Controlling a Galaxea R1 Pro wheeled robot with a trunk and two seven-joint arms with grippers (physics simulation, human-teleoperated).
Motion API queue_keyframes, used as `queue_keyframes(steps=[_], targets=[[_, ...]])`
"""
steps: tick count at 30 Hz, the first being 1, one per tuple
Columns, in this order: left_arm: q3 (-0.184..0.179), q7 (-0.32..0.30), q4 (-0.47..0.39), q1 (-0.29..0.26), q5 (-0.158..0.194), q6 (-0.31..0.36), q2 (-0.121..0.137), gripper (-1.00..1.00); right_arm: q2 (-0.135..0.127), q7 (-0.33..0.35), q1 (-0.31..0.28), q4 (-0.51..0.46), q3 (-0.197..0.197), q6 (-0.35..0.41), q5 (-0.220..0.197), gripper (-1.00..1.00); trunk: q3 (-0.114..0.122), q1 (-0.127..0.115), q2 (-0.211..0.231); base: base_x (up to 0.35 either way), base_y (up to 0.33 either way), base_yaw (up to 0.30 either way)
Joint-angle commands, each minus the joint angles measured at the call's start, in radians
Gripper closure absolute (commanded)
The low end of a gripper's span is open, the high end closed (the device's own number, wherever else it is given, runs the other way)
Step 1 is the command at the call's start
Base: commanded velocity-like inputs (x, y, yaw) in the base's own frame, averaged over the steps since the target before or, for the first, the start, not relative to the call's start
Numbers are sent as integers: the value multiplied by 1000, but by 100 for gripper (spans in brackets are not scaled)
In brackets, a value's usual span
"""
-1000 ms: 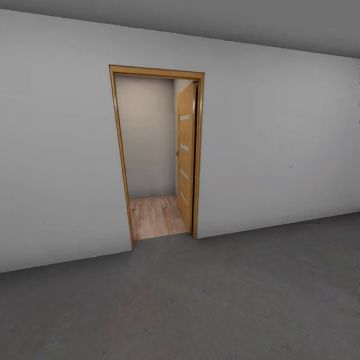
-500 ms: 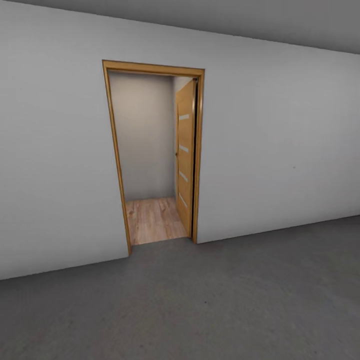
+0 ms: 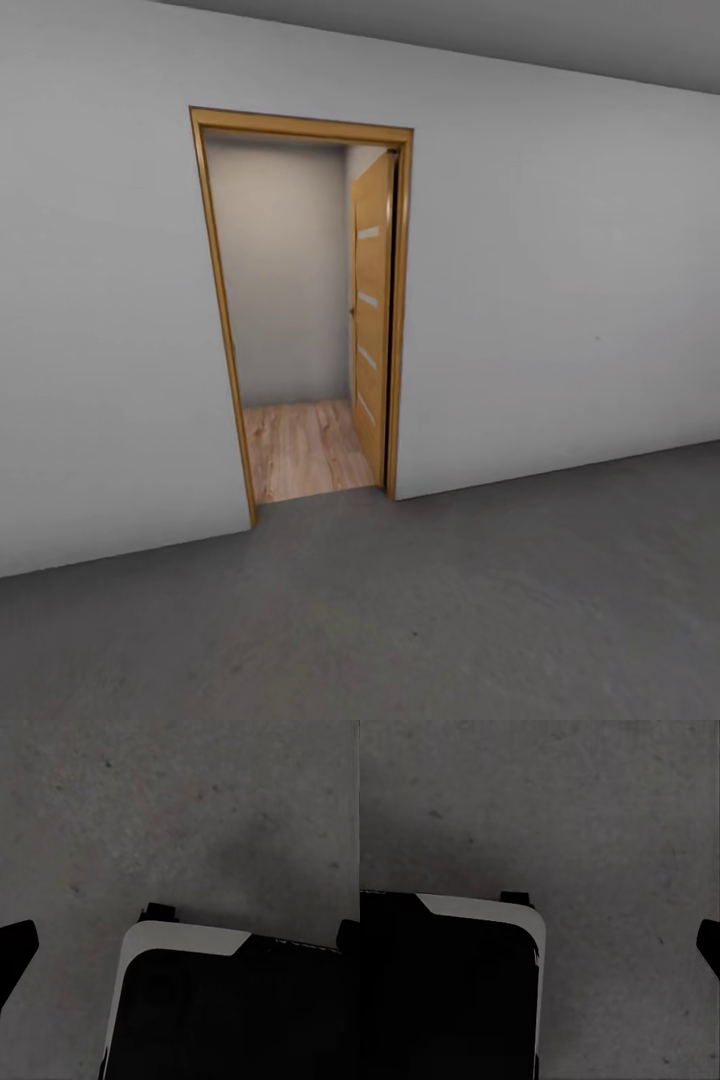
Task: Move the two storage containers from the living room to the garage. In the garage, place one container on the floor and stack the other container on top of it (either order is fine).
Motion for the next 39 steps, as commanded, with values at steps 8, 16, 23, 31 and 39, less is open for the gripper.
queue_keyframes(steps=[8,16,23,31,39], targets=[[-9,-1,1,-1,9,-1,0,-100,2,-4,-2,3,7,-5,0,-100,-2,1,-1,323,0,0],[-9,-1,1,-1,9,1,0,-100,8,-5,-2,3,6,-3,-1,-100,-2,1,-1,323,0,0],[-9,-1,1,0,9,2,0,-100,7,-5,-2,3,5,-6,-1,-100,-1,1,-1,323,0,56],[-9,-1,1,-1,9,2,0,-100,8,-5,-2,3,4,-6,-2,-100,3,1,-1,322,0,230],[-9,-1,1,-1,9,1,0,-100,7,-6,-2,3,4,-6,-2,-100,4,1,-1,323,0,138]])
